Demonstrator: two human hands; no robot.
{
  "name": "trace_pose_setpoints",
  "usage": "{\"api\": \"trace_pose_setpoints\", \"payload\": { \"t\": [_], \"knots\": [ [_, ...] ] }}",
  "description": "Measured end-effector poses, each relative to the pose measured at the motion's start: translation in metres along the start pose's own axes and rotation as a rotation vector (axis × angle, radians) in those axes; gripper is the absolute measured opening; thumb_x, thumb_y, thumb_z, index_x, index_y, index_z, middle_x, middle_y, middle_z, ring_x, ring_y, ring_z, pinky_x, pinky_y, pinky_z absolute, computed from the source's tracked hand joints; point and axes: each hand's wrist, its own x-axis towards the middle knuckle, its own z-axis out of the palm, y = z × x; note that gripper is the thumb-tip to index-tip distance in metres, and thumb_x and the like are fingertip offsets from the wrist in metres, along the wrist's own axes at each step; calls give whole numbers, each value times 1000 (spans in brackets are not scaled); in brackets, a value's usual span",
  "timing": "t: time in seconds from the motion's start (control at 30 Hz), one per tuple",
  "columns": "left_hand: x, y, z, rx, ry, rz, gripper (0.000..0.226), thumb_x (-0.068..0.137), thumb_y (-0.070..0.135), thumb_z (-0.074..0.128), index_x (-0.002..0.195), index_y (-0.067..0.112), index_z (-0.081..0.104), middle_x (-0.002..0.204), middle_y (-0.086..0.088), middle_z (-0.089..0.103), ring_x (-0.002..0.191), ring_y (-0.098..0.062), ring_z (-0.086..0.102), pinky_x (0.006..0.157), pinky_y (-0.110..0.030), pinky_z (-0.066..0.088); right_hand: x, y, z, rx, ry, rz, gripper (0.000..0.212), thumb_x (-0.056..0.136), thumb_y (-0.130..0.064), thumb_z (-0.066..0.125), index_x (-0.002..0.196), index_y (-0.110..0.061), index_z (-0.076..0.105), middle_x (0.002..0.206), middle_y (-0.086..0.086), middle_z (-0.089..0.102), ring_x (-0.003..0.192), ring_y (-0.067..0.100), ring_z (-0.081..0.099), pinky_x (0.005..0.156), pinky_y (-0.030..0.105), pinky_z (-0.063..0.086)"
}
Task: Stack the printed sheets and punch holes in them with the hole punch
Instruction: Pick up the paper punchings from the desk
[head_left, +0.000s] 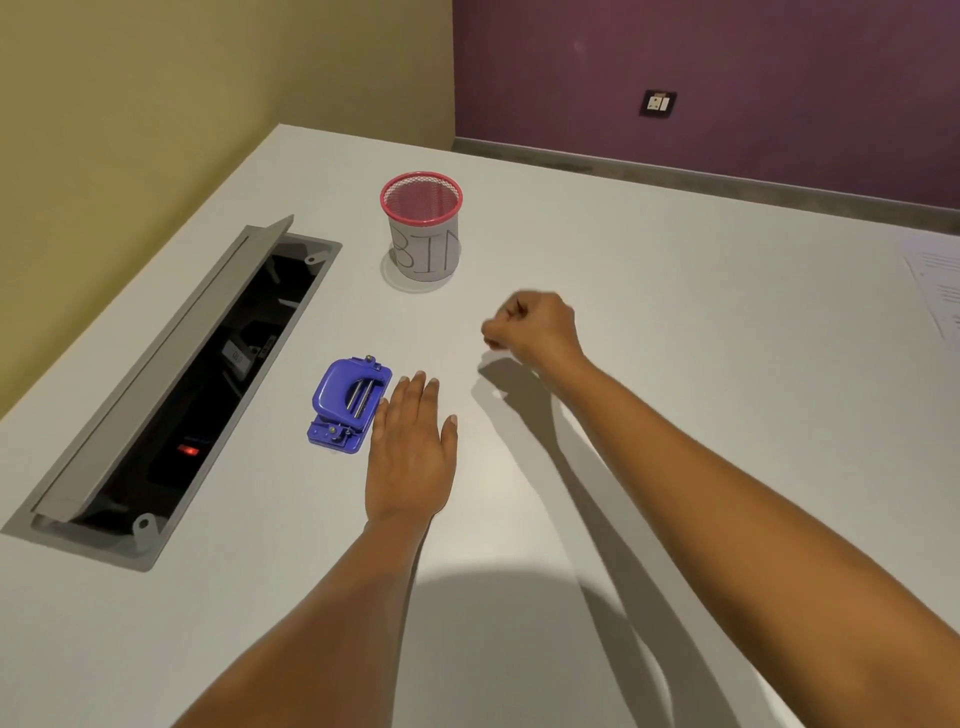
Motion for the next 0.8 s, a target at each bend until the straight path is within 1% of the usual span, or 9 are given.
{"api": "trace_pose_setpoints", "payload": {
  "t": [0.07,0.1,0.17,0.23,0.3,0.4,0.5,0.67,0.8],
  "knots": [
    [0,0,1,-2,6,-1,49,98,31,29,144,14,26,154,-2,24,144,-17,16,119,-33,8,19,-25,5,-3,24,-55,23,69,0,66,56,-12,51,57,1,58,49,6,53,35,6,37],
    [0,-1,1,-1,8,-4,49,98,31,29,144,14,26,154,-2,24,144,-16,16,119,-33,8,28,-36,8,-13,36,-84,23,69,0,67,57,-11,51,61,3,58,51,8,53,37,7,39],
    [0,-1,1,-3,11,-4,49,98,31,29,144,14,26,155,-1,24,144,-15,16,119,-33,8,45,-58,16,-37,72,-141,25,70,1,67,58,-11,49,68,7,59,60,15,55,52,18,49],
    [0,-1,2,-8,11,-3,50,98,31,29,145,15,25,155,0,23,144,-15,15,119,-32,7,61,-77,24,-46,109,-197,30,71,3,64,55,-14,46,73,6,58,71,19,58,65,29,51],
    [0,-2,2,-7,15,-4,50,98,31,28,145,16,24,155,0,22,144,-14,14,119,-31,7,76,-93,30,-77,124,-242,25,74,4,61,58,-13,51,79,7,61,79,21,61,71,28,53],
    [1,-1,2,-13,20,-4,49,98,31,29,145,16,25,155,1,22,144,-14,14,119,-32,7,98,-108,35,-221,121,-287,12,80,3,58,78,-6,65,98,12,68,91,24,65,81,31,55],
    [1,-1,3,-17,19,-5,50,98,31,28,145,17,24,155,2,22,144,-13,14,118,-31,6,112,-114,35,-321,107,-302,24,84,7,52,94,-3,71,106,14,68,94,25,65,85,32,55],
    [0,-2,4,-10,22,-1,50,98,32,27,145,17,23,155,2,21,145,-14,13,118,-31,5,116,-112,36,-327,126,-321,16,84,2,60,92,-6,72,101,11,70,92,21,66,82,28,55],
    [1,-2,4,-19,22,-3,50,98,32,27,145,17,23,155,1,21,145,-14,13,118,-31,6,118,-110,36,-325,104,-304,22,85,5,57,94,-7,73,106,10,69,98,21,62,84,26,53]
  ]
}}
